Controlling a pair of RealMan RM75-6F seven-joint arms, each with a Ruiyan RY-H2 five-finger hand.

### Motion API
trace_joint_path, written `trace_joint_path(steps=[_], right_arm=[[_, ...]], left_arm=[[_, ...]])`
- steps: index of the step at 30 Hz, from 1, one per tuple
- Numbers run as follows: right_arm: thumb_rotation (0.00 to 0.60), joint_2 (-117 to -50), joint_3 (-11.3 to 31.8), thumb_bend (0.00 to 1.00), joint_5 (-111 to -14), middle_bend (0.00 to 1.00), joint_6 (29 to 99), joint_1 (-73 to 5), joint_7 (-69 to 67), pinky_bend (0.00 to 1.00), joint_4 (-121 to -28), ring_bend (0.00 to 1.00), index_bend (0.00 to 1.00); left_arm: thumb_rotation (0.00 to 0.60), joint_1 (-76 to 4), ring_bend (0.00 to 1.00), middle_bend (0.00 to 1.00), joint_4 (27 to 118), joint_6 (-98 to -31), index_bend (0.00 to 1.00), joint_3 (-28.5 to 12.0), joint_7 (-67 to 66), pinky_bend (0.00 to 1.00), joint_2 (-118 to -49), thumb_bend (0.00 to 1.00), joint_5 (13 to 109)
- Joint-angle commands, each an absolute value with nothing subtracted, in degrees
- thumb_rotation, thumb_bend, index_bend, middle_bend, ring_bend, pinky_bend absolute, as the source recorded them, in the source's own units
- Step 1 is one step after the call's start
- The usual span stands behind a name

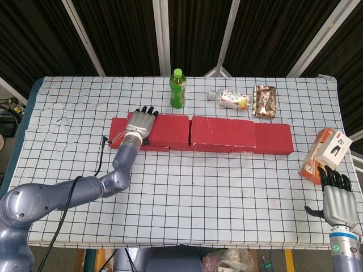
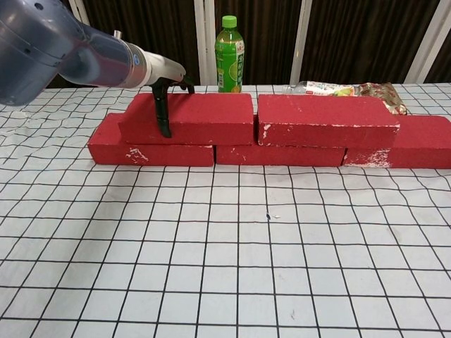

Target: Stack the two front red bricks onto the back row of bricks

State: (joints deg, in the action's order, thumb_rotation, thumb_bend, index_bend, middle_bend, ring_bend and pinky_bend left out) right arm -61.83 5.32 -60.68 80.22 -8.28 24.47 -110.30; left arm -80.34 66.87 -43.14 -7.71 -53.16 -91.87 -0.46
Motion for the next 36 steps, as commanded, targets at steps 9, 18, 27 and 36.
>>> trace_joint_path(steps=[9,18,27,36], right_arm=[[0.6,-62.0,5.3,0.13,-60.4,0.0,80.1,-8.4,24.6,0.0,-110.2,0.0,0.02],[0.6,-62.0,5.2,0.13,-60.6,0.0,80.3,-8.3,24.6,0.0,-110.2,0.0,0.02],[0.6,-62.0,5.1,0.13,-60.5,0.0,80.2,-8.4,24.8,0.0,-110.2,0.0,0.02],[0.6,-62.1,5.1,0.13,-60.5,0.0,80.4,-8.4,25.2,0.0,-110.3,0.0,0.02]], left_arm=[[0.6,-80.3,0.0,0.0,66.5,-43.5,0.12,-8.1,-53.8,0.13,-92.4,0.0,-1.1],[0.6,-80.1,0.0,0.0,66.4,-44.5,0.12,-8.9,-53.6,0.13,-92.8,0.0,-0.3],[0.6,-79.7,0.0,0.0,66.4,-45.2,0.12,-9.5,-53.8,0.11,-93.1,0.0,0.0],[0.6,-79.3,0.0,0.0,66.6,-44.6,0.12,-10.5,-53.3,0.11,-93.0,0.0,0.8]])
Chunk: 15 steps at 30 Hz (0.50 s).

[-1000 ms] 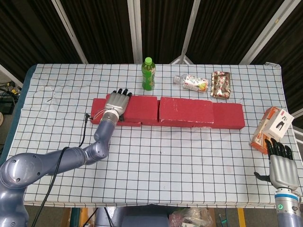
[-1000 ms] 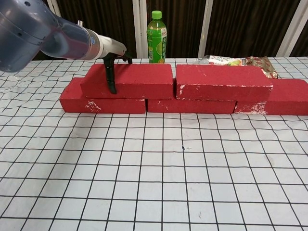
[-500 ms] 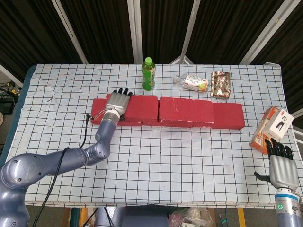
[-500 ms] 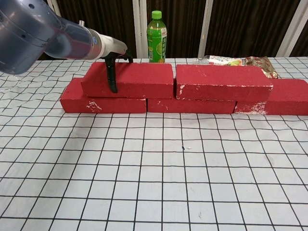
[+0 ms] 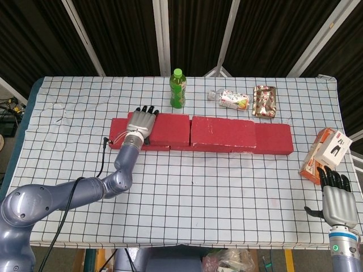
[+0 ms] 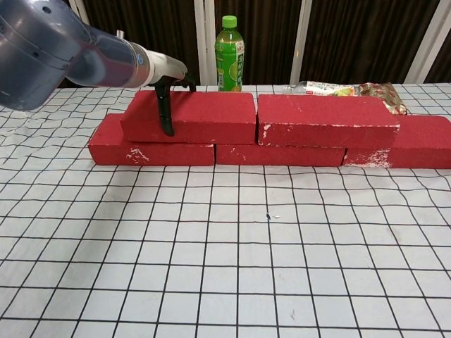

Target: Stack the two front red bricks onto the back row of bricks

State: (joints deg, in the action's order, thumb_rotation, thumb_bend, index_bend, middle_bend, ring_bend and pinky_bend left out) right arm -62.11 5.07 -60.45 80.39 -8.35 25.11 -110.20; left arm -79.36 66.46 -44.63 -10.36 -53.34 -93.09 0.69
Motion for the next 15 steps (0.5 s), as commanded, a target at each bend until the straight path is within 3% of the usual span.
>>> trace_joint_path(steps=[1,15], right_arm=[[0.6,-62.1,5.1,0.13,-60.4,0.0,80.4,-8.4,25.2,0.0,-110.2,0.0,0.02],[0.6,-62.1,5.0,0.13,-60.7,0.0,80.4,-8.3,24.8,0.0,-110.1,0.0,0.02]], left_arm=[[0.6,-79.3,0.0,0.0,66.8,-44.7,0.12,-10.6,-53.3,0.11,-93.0,0.0,0.9],[0.6,-79.4,0.0,0.0,67.1,-45.1,0.11,-10.9,-54.1,0.1,-93.0,0.0,-0.3]])
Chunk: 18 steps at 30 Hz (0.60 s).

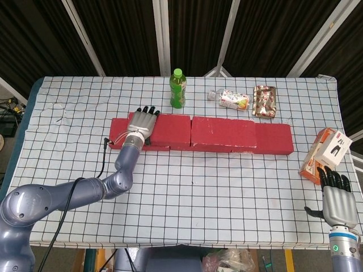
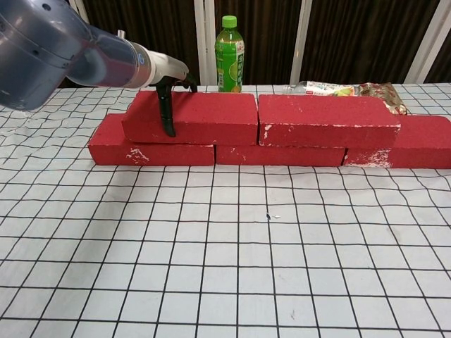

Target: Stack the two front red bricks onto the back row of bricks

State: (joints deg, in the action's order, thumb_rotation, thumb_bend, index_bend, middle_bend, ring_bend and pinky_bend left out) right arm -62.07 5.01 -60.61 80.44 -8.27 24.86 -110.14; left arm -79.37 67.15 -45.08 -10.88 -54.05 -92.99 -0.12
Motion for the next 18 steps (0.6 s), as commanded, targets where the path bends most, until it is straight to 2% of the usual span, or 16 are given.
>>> trace_joint_path(steps=[1,9,18], right_arm=[[0.6,-62.1,5.0,0.13,-60.7,0.0,80.4,-8.3,24.8,0.0,-110.1,0.0,0.02],[0.6,-62.1,5.0,0.13,-60.6,0.0,80.3,-8.3,24.9,0.0,-110.2,0.0,0.02],[0.6,-62.1,5.0,0.13,-60.4,0.0,80.4,-8.3,24.9,0.0,-110.3,0.0,0.02]], left_arm=[[0.6,-79.4,0.0,0.0,67.1,-45.2,0.11,-11.0,-54.2,0.1,-93.0,0.0,-0.3],[0.6,-79.4,0.0,0.0,67.6,-45.4,0.04,-11.4,-54.5,0.09,-92.8,0.0,-0.7],[0.6,-79.4,0.0,0.0,67.8,-45.7,0.03,-11.4,-55.0,0.06,-92.6,0.0,-1.1]])
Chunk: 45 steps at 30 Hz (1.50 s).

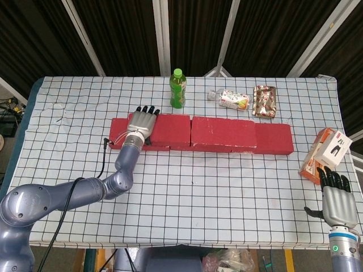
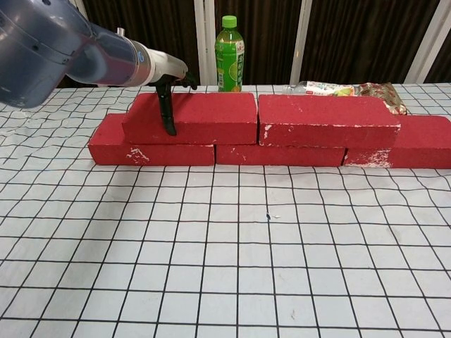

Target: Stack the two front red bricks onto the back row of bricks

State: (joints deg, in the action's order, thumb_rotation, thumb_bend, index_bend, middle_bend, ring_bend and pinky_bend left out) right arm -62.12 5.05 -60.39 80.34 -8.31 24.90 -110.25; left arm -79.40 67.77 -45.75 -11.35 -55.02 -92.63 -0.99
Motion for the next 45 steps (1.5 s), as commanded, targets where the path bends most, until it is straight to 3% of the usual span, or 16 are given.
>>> trace_joint_path(steps=[1,26,31,36,40,45], right_arm=[[0.6,-62.1,5.0,0.13,-60.3,0.0,80.3,-8.3,25.0,0.0,-110.3,0.0,0.02],[0.6,-62.1,5.0,0.13,-60.5,0.0,80.3,-8.3,24.9,0.0,-110.3,0.0,0.02],[0.6,-61.9,4.9,0.13,-60.6,0.0,80.4,-8.2,24.8,0.0,-110.6,0.0,0.02],[0.6,-61.4,4.8,0.13,-61.4,0.0,80.7,-7.9,24.0,0.0,-110.9,0.0,0.02],[0.6,-61.0,4.6,0.13,-62.1,0.0,80.4,-7.8,23.2,0.0,-111.1,0.0,0.02],[0.6,-61.1,4.4,0.13,-62.2,0.0,79.9,-7.9,23.1,0.0,-110.9,0.0,0.02]], left_arm=[[0.6,-79.4,0.0,0.0,67.8,-45.7,0.03,-11.4,-55.1,0.06,-92.6,0.0,-1.1],[0.6,-80.3,0.0,0.0,74.7,-48.8,0.03,-12.2,-57.2,0.05,-88.6,0.0,-2.1],[0.6,-80.3,0.0,0.0,83.7,-52.0,0.02,-14.0,-56.9,0.05,-82.5,0.0,-1.8],[0.6,-78.1,0.0,0.0,94.3,-57.5,0.02,-15.2,-54.8,0.12,-73.8,0.0,1.1],[0.6,-72.5,0.0,0.03,101.5,-60.3,0.04,-13.8,-49.7,0.2,-67.4,0.0,9.4],[0.6,-65.8,0.04,0.13,105.1,-59.4,0.13,-10.6,-44.2,0.22,-61.2,0.02,16.7]])
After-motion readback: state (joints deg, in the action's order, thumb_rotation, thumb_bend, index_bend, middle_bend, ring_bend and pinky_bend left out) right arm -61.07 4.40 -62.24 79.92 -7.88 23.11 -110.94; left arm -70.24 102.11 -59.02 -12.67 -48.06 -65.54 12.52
